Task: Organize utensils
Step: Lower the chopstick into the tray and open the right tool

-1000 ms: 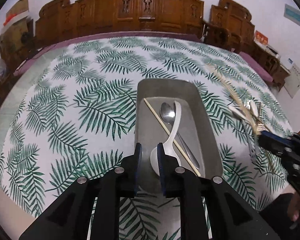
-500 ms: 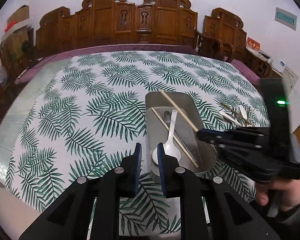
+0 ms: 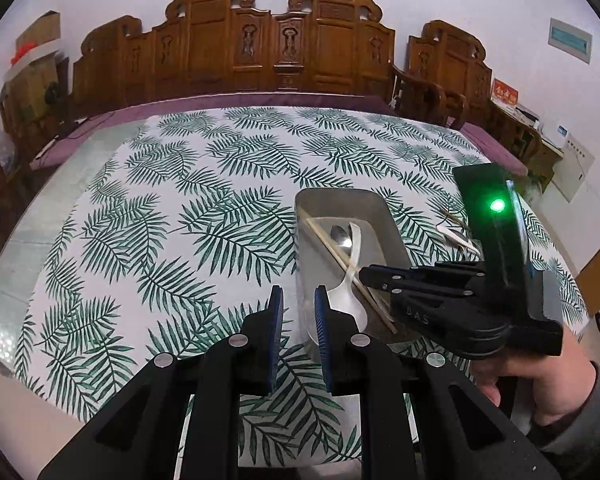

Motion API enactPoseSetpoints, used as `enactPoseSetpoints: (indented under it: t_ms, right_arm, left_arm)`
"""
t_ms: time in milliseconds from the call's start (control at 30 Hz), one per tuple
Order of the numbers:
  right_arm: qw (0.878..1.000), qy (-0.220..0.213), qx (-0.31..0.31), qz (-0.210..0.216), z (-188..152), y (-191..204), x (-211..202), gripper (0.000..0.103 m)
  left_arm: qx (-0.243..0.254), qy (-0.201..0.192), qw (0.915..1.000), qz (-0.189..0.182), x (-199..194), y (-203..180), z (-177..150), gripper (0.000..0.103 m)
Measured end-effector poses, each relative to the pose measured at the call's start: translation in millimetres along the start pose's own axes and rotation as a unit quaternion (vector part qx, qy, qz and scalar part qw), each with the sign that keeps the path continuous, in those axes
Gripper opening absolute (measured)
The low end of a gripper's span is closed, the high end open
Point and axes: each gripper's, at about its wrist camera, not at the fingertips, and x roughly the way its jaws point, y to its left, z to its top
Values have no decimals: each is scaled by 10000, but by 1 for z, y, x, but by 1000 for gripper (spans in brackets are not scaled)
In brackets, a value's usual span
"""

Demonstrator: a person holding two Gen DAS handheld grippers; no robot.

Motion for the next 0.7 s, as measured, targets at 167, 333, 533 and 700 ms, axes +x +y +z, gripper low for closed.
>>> enactPoseSetpoints:
  t_ms: [167,333,533,700]
  right_arm:
    - [9998,-165,-36,123,0,-6,-16,7]
    - [9987,-488,-130,79,-3,-24,-52,7]
    - [9965,-812,-80,-152,-10,-59,-96,7]
    - [9931,-1055,-109,-502,-19,-92,-133,7]
  left_arm:
    - [38,8,10000,-9,0,-4,1,15]
    - [131,-23,9999,-72,0,-18,3,20]
    - [297,-85,9993,-231,0,-45,6,39]
    - [446,-136,9982,-365,2,-68,9,63]
